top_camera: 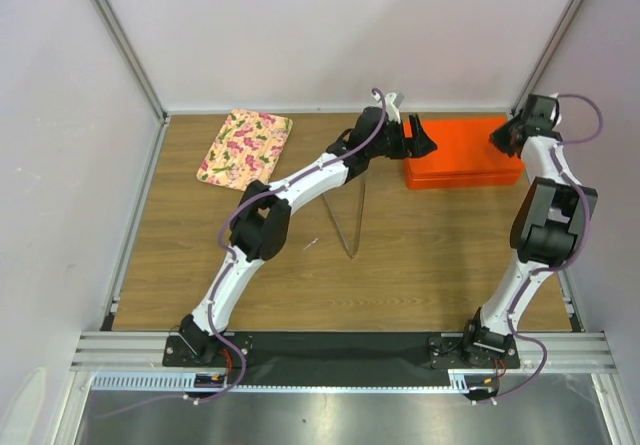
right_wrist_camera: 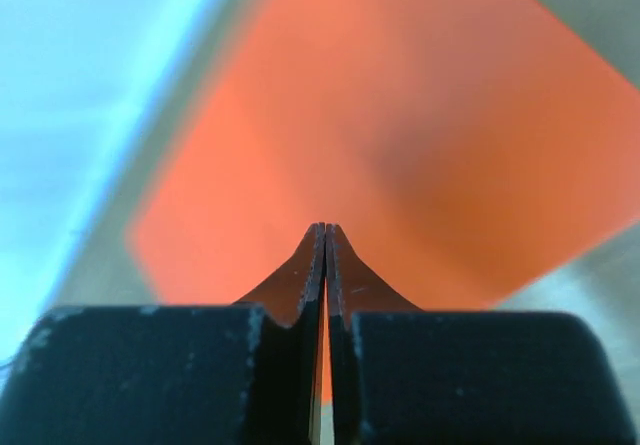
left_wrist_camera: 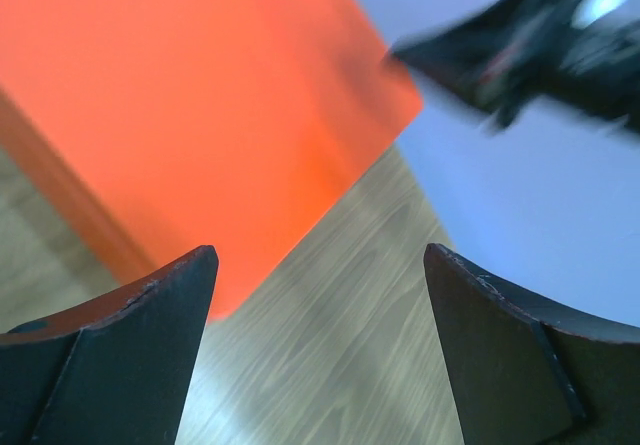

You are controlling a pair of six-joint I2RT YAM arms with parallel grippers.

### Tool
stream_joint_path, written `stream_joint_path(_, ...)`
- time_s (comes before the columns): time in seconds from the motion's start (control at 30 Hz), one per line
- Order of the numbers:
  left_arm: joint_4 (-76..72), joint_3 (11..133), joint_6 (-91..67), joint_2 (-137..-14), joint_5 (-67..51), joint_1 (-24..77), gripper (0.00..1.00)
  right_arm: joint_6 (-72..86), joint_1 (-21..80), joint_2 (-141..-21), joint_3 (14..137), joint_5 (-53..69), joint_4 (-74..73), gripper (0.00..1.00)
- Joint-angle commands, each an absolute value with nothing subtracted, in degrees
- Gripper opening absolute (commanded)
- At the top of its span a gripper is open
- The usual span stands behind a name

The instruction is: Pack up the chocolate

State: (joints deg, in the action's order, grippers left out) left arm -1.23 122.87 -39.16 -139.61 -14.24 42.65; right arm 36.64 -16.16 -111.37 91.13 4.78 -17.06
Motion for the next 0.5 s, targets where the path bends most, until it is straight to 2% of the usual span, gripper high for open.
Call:
stream_joint_path(0.0, -5.1, 124.8, -40.5, -141.2, -15.6, 42.3, 0.91, 35.2, -18.6, -116.5, 89.1, 4.0, -27.2, 0.0)
stream_joint_path(0.2, -5.6, 124.2, -40.5, -143.0, -17.1, 42.6, 0.91, 35.9, -20.6, -113.0, 79.3, 2.9, -24.5, 0.0)
stream_joint_path(0.47, -4.0, 124.5, -39.6, -143.3, -16.3, 42.6, 0.91, 36.1, -20.1, -112.1, 82.9, 4.0, -24.2, 0.0)
